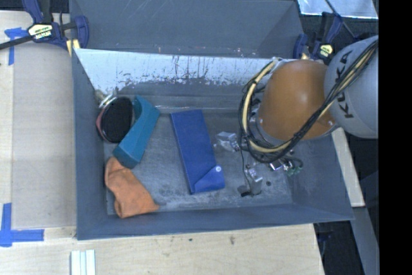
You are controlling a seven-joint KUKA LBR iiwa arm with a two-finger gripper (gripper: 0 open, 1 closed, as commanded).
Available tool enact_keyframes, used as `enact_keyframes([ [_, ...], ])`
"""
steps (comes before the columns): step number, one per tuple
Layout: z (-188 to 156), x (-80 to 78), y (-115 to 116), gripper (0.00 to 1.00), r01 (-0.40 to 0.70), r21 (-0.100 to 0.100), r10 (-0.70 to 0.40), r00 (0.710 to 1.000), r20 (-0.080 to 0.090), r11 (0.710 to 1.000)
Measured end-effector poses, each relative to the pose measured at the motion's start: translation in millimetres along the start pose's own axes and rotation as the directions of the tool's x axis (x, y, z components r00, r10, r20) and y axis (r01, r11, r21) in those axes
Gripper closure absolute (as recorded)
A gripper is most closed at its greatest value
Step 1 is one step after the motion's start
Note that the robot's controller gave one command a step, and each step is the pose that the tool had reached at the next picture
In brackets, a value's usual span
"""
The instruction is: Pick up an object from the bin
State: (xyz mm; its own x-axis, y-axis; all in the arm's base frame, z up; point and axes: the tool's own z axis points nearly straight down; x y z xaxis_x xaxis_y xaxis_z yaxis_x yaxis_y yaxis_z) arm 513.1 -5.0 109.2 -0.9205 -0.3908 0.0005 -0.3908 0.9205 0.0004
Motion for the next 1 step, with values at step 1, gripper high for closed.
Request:
enact_keyframes([
  [1, 2.4, 8.0, 18.6, 0.00, 0.134, 0.002, -0.134, 0.991, 0.003, 0.991],
])
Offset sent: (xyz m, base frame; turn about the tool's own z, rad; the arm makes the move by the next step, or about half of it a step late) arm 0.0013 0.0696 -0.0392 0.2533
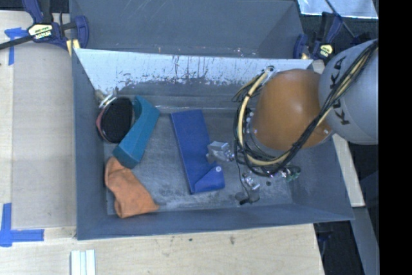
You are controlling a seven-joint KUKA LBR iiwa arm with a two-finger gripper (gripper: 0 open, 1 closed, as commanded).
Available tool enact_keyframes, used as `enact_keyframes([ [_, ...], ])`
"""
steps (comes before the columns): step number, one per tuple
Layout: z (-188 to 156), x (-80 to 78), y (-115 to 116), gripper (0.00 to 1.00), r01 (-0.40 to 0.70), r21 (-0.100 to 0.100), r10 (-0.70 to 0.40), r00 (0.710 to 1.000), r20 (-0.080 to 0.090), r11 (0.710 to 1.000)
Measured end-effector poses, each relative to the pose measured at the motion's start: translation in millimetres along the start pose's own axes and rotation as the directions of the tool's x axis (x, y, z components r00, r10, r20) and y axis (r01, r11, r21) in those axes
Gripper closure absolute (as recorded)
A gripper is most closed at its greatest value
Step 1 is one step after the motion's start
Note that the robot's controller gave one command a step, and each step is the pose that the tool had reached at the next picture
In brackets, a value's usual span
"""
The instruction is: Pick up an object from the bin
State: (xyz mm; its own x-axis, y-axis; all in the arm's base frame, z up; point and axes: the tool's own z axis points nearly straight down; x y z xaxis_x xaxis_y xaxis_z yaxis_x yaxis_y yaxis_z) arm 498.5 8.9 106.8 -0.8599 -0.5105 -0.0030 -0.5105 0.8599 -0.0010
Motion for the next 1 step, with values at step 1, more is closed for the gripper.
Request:
enact_keyframes([
  [1, 27.3, -30.7, 29.0, 0.00, -0.346, 0.001, 0.346, 0.938, 0.000, 0.938],
])
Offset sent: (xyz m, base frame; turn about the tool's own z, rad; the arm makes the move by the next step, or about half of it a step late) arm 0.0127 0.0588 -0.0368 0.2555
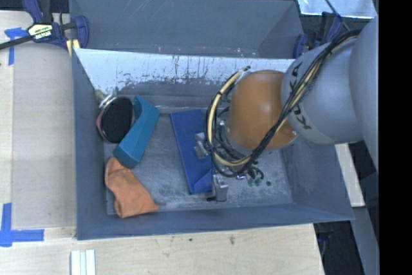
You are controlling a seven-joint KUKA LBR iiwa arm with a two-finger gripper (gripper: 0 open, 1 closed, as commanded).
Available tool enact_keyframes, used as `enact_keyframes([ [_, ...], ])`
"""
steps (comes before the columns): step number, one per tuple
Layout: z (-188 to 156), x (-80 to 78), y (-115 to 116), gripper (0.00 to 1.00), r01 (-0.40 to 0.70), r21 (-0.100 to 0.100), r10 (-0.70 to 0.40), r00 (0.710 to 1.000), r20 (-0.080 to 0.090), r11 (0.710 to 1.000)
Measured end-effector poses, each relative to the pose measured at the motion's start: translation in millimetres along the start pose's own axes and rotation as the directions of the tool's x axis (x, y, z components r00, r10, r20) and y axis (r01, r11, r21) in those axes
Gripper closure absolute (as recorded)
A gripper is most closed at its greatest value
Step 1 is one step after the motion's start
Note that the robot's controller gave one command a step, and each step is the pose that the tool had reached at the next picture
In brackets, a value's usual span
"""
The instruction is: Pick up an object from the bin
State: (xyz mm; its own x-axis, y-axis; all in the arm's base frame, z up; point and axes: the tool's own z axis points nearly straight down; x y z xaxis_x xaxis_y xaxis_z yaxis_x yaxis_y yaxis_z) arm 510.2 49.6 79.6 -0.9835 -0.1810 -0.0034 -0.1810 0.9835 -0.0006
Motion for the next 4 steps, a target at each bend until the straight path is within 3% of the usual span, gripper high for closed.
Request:
enact_keyframes([
  [1, 9.1, -2.5, 17.3, 1.00, 0.098, -0.002, -0.098, 0.995, -0.013, 0.995],
  [3, 5.5, -1.4, 17.3, 1.00, 0.098, -0.002, -0.098, 0.995, -0.014, 0.995],
  [4, -15.7, 0.0, 17.4, 1.00, 0.098, -0.003, -0.098, 0.995, -0.017, 0.995],
])
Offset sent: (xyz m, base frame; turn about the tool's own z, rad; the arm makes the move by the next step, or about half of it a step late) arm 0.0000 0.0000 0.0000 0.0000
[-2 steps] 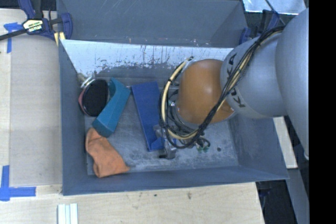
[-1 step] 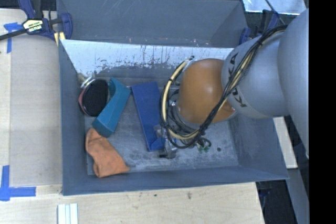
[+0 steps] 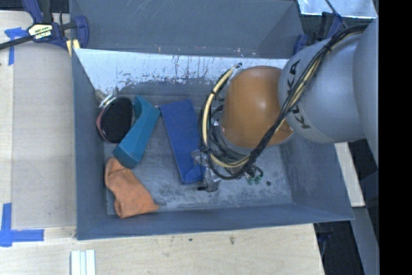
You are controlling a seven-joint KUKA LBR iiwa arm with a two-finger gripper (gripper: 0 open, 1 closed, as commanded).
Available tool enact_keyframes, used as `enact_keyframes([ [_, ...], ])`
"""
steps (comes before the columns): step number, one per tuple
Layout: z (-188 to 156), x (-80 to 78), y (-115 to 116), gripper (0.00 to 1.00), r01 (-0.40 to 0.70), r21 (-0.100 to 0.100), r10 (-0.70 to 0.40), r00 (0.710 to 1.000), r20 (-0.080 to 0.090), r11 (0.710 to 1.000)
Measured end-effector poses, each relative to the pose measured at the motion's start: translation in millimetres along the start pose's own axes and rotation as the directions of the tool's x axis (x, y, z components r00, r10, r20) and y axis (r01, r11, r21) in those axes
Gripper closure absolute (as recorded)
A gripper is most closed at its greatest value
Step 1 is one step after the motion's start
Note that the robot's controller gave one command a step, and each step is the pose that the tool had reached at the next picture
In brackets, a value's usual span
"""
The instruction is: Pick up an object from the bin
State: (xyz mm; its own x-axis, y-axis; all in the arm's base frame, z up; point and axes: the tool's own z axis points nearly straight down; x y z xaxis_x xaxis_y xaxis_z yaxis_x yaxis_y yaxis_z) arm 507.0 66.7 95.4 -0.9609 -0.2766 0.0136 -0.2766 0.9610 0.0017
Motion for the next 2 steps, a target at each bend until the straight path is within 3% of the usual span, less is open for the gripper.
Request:
enact_keyframes([
  [2, -42.7, -1.6, -0.3, 1.00, -0.001, 0.002, 0.001, 1.000, 0.014, 1.000],
])
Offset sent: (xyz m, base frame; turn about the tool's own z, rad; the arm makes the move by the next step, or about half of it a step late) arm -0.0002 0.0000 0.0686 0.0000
